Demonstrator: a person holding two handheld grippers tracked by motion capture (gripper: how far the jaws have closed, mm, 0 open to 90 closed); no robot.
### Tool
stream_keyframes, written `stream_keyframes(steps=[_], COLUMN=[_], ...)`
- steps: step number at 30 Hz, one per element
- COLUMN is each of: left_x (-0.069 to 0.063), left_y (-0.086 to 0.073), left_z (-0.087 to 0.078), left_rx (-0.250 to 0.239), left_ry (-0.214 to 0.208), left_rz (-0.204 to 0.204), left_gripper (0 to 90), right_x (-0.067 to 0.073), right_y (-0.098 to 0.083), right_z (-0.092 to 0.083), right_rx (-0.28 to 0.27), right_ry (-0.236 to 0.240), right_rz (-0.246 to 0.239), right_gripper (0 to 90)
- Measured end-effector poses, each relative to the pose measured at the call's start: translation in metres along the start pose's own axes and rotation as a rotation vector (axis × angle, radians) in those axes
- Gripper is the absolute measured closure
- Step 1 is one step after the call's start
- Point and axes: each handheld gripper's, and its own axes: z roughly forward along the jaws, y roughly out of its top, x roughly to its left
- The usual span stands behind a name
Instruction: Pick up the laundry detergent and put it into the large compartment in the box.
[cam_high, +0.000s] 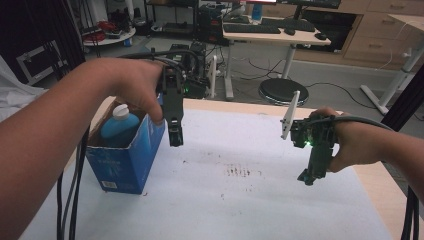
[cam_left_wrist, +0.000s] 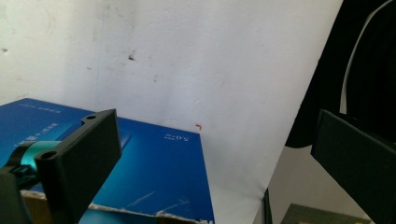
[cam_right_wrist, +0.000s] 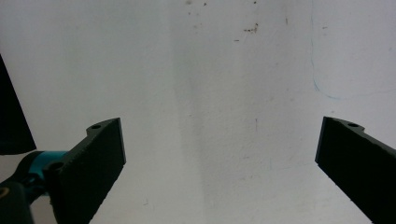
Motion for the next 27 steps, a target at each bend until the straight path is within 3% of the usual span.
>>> stream_keyframes(steps=[11,27], left_x=[-0.002,-0.002], left_y=[0.01,0.01], left_z=[0.014,0.016], left_rx=[0.011,0.011], left_ry=[0.002,0.02], left_rz=[0.049,0.052], left_gripper=[1.7,1.7], right_x=[0.001,0.001], right_y=[0.001,0.003], right_z=[0.0,0.001], right_rx=[0.005,-0.002], right_ry=[0.001,-0.001], right_rz=[-0.004,-0.011], right_gripper=[0.6,0.6])
